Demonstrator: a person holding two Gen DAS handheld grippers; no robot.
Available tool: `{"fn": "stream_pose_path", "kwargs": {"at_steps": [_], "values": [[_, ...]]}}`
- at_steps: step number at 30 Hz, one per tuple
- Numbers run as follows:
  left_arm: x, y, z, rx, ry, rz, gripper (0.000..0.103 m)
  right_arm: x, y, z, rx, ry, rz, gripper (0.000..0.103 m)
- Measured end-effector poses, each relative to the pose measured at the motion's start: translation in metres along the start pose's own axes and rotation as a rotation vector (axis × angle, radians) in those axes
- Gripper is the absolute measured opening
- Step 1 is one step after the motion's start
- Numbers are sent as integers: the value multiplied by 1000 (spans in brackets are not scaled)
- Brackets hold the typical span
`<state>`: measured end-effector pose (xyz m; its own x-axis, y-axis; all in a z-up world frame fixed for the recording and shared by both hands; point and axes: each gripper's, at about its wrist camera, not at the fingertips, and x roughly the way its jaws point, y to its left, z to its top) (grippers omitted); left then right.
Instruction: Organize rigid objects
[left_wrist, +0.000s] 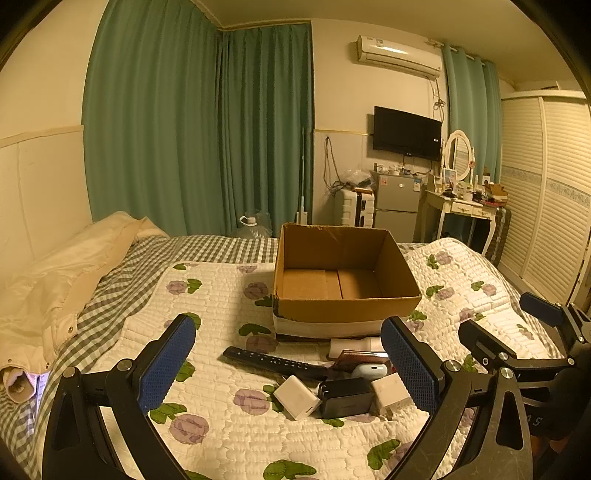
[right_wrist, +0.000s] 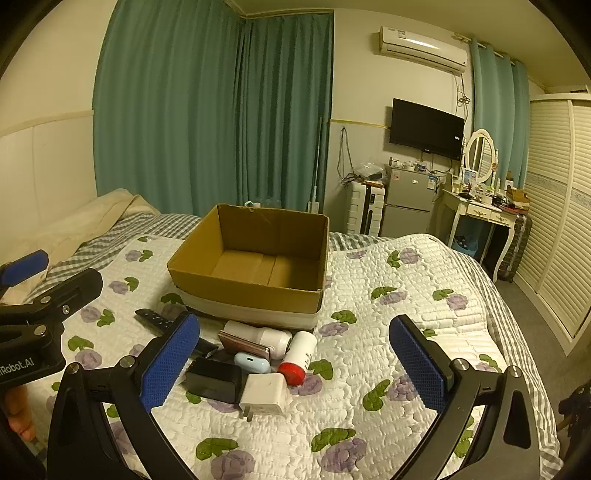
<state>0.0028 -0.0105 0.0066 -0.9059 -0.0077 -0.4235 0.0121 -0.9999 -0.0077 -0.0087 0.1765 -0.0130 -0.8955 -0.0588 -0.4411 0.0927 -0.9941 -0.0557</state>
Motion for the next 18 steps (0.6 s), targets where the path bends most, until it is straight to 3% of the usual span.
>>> {"fn": "stream_pose_path", "kwargs": {"at_steps": [12, 18], "values": [[1, 4, -3, -3, -3, 27, 103, 11, 1, -1, -19, 42, 4, 103], [25, 3, -17, 12, 63, 69, 102, 41, 4, -12, -67, 109, 6, 103]]}}
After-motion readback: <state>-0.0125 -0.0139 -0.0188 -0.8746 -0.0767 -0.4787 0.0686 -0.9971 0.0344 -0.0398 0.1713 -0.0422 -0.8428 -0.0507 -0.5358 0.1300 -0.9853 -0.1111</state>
